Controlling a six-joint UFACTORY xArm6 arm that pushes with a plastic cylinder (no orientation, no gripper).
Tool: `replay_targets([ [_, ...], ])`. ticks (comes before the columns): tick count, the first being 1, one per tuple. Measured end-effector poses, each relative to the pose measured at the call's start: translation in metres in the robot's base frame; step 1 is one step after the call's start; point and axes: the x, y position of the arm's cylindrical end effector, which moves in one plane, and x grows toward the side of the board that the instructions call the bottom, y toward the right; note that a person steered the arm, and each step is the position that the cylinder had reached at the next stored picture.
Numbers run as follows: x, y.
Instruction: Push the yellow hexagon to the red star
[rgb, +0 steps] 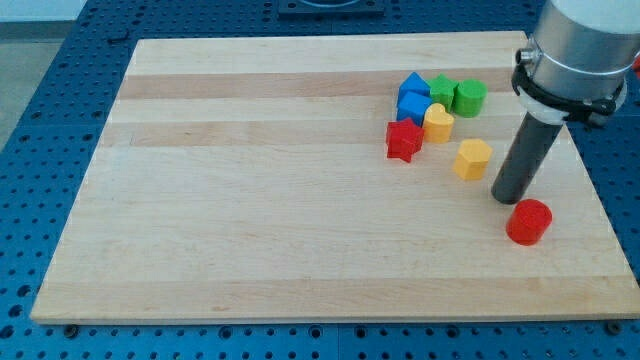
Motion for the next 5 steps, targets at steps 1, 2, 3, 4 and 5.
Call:
replay_targets([
  [1,-0.014,0.0],
  [2,-0.031,0.0],
  [3,-0.04,-0.001],
  [4,-0.04,-0.009],
  [5,-0.04,-0.021],
])
